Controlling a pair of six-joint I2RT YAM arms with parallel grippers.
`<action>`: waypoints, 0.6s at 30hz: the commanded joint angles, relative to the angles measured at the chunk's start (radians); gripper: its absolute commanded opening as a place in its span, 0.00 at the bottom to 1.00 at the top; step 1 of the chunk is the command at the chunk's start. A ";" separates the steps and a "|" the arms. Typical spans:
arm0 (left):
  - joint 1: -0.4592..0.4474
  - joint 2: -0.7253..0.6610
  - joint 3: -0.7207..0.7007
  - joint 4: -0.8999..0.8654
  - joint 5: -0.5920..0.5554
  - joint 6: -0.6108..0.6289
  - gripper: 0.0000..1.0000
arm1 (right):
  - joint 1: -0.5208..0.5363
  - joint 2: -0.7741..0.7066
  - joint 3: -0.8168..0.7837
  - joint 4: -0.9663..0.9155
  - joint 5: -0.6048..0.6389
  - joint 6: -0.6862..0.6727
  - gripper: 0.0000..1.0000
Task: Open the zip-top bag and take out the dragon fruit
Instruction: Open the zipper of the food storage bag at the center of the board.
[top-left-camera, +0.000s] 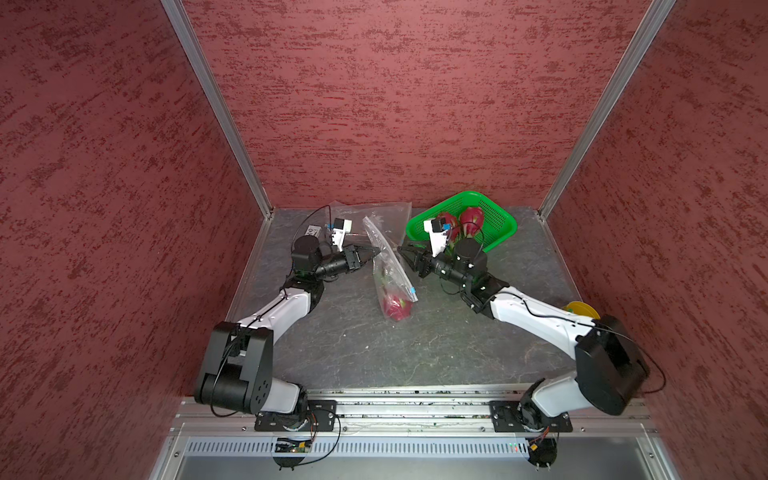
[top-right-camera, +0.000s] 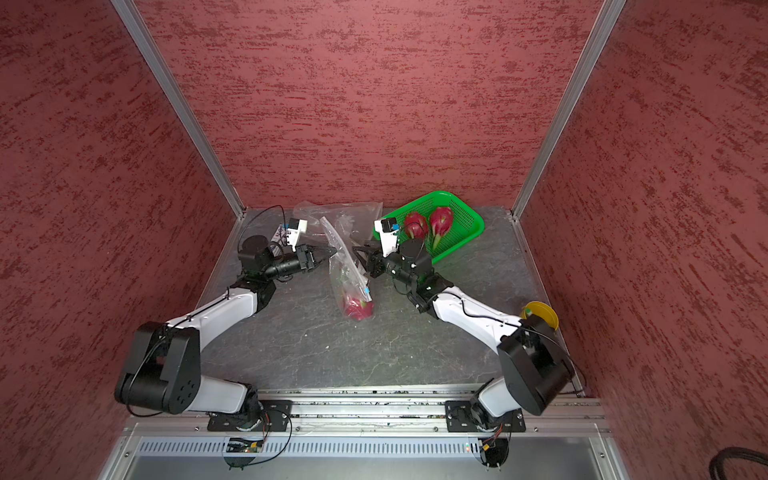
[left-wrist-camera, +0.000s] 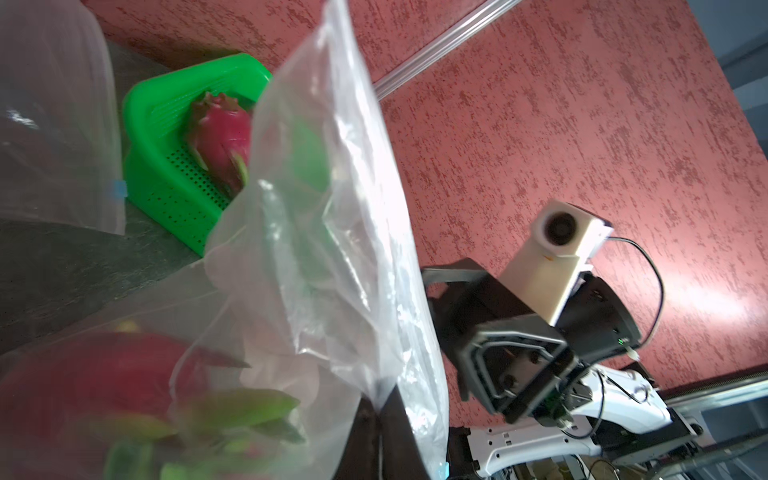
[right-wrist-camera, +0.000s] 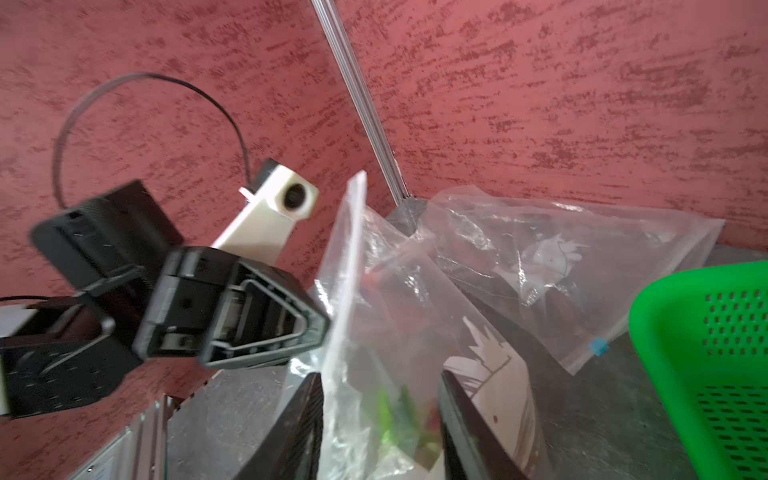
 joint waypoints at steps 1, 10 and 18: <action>0.001 0.023 -0.015 0.101 0.050 -0.020 0.07 | -0.001 0.069 0.032 0.039 -0.089 0.024 0.44; -0.007 0.064 -0.006 0.088 0.029 -0.025 0.22 | 0.020 0.089 -0.021 0.263 -0.307 0.170 0.54; -0.012 0.068 -0.002 0.083 0.021 -0.029 0.18 | 0.022 0.157 -0.037 0.323 -0.341 0.247 0.50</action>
